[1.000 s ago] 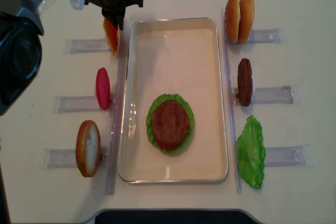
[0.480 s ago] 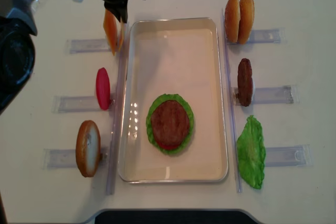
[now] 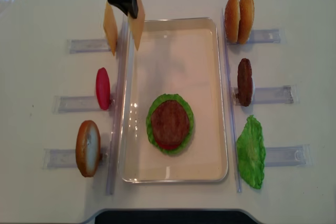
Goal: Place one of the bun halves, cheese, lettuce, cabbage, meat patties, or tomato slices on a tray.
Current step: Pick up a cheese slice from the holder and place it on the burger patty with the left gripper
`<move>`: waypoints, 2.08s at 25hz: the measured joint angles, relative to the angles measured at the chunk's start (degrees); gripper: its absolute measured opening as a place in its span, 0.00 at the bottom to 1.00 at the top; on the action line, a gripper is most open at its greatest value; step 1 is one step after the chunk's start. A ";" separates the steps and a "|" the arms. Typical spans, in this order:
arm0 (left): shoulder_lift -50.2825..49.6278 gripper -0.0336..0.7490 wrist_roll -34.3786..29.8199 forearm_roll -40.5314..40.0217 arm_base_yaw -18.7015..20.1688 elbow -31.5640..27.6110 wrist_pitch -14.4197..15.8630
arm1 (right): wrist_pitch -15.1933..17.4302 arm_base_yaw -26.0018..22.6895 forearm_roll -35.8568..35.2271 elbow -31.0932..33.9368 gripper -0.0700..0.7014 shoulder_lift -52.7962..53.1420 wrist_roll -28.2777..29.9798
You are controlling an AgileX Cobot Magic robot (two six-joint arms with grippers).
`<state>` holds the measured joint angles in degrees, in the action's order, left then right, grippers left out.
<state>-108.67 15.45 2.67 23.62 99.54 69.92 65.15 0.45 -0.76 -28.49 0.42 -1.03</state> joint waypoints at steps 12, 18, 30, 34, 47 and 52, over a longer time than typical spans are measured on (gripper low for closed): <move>24.17 0.08 -8.10 16.47 0.31 -32.23 -15.35 | 0.00 0.00 0.00 0.00 0.86 0.00 0.00; 35.41 0.08 -16.58 26.18 0.31 -45.30 -21.75 | 0.00 0.00 0.00 0.00 0.86 0.00 0.00; 40.22 0.08 -55.37 59.98 0.31 -65.15 -31.92 | 0.00 0.00 0.00 0.00 0.86 0.00 0.00; 39.12 0.08 -68.27 72.38 -0.01 -67.09 -31.87 | 0.00 0.00 0.00 0.00 0.86 0.00 0.00; 27.16 0.08 -82.50 85.01 -5.91 -67.70 -22.34 | 0.00 0.00 0.00 0.00 0.86 0.00 0.00; 21.29 0.08 -84.86 87.99 -5.91 -67.70 -19.35 | 0.00 0.00 0.00 0.00 0.86 0.00 0.00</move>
<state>-87.37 -69.41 90.66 17.71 31.84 50.57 65.15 0.45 -0.76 -28.49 0.42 -1.03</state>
